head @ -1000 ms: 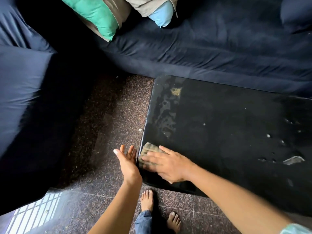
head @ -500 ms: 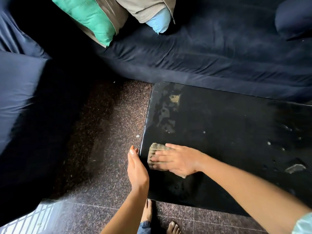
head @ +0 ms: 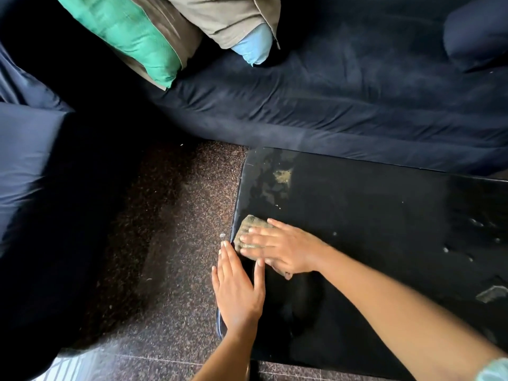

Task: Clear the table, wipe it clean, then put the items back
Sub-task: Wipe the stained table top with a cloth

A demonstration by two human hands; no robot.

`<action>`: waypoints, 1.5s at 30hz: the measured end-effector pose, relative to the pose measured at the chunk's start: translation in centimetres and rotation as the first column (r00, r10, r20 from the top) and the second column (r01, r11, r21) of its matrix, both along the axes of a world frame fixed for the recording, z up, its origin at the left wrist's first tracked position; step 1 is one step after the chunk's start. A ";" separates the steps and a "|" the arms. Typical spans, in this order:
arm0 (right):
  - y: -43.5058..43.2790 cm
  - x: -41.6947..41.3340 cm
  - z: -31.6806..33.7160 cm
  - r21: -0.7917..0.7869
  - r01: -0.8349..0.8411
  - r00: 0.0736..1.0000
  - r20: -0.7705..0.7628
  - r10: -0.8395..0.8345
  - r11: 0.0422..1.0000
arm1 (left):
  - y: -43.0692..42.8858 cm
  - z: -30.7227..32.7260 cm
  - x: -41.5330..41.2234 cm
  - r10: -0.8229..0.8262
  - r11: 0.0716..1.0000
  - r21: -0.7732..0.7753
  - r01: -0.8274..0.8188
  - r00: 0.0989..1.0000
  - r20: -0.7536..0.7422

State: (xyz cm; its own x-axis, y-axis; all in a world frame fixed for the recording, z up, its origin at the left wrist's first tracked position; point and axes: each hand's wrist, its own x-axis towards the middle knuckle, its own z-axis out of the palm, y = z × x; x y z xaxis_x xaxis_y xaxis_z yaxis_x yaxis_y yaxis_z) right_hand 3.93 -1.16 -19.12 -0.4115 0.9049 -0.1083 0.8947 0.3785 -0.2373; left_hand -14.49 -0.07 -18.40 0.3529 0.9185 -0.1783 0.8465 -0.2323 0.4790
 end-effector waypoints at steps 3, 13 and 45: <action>3.3 0.9 -0.1 0.000 0.177 0.984 0.030 -0.177 0.984 | 0.0 -0.1 0.1 -0.008 1.000 0.016 0.009 0.998 -0.061; 0.8 -2.1 -0.1 -0.035 -0.040 0.999 0.029 0.041 0.999 | 0.0 -0.3 -0.3 -0.042 0.995 0.087 0.040 0.999 0.017; 6.5 6.2 -0.5 0.090 -0.100 0.995 -0.007 0.101 0.991 | 0.7 -1.2 0.9 -0.096 0.984 0.134 0.114 0.986 -0.137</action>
State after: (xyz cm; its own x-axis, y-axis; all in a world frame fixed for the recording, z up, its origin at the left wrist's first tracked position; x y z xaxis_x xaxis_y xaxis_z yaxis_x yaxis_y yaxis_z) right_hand 10.15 5.31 -19.63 -0.5013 0.8650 -0.0239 0.8487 0.4861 -0.2084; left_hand -13.63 0.66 -19.61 0.4312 0.8967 -0.1000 0.8664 -0.3807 0.3231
